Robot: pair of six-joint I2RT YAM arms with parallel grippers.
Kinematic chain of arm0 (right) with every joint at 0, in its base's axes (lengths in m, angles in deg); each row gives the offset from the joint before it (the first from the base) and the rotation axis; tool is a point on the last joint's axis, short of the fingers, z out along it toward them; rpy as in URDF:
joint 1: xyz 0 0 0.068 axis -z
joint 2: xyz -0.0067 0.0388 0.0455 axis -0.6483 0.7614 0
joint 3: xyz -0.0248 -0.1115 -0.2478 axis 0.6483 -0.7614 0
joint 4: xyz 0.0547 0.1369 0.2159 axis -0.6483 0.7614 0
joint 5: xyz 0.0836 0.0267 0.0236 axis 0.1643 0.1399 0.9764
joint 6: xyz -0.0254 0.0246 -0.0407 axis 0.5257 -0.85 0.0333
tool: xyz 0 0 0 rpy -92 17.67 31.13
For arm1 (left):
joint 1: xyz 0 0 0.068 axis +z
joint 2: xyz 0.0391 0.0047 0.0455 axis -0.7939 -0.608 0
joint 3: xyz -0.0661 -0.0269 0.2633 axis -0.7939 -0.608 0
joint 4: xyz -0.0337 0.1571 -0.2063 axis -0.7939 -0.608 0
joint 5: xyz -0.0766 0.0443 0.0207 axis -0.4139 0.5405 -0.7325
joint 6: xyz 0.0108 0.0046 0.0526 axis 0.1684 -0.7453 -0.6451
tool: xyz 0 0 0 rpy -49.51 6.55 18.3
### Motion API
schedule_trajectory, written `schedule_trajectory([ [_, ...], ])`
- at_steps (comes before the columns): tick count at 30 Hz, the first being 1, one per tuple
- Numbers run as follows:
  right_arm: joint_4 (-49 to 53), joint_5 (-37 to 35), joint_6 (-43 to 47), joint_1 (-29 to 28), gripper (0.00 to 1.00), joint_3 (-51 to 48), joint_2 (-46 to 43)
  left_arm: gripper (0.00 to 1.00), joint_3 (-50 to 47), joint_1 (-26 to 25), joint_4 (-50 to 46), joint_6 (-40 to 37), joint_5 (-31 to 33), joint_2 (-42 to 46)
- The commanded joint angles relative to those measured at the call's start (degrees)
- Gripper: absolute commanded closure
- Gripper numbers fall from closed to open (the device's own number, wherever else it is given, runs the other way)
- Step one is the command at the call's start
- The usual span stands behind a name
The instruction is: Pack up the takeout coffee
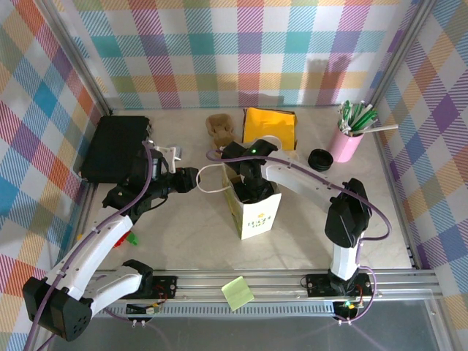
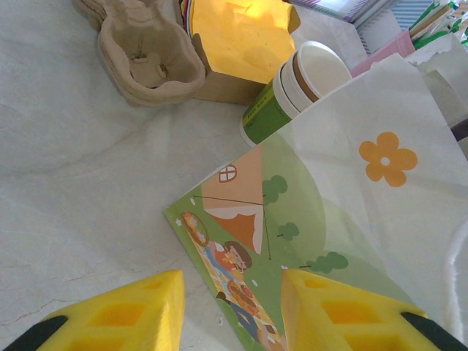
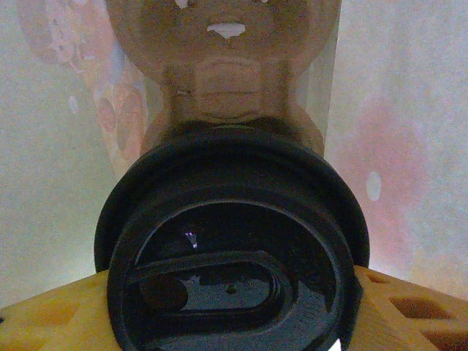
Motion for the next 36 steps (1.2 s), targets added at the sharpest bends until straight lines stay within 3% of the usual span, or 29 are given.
schedule_trajectory([
  [1, -0.5, 0.5, -0.8, 0.2, 0.41, -1.5, -1.3, 0.61, -0.6, -0.1, -0.4, -1.1, 0.8, 0.1],
  [36, -3.0, 2.2, -1.8, -0.4, 0.43, -4.8, -0.6, 0.61, -0.6, -0.1, -0.5, -1.2, 1.1, -0.6],
])
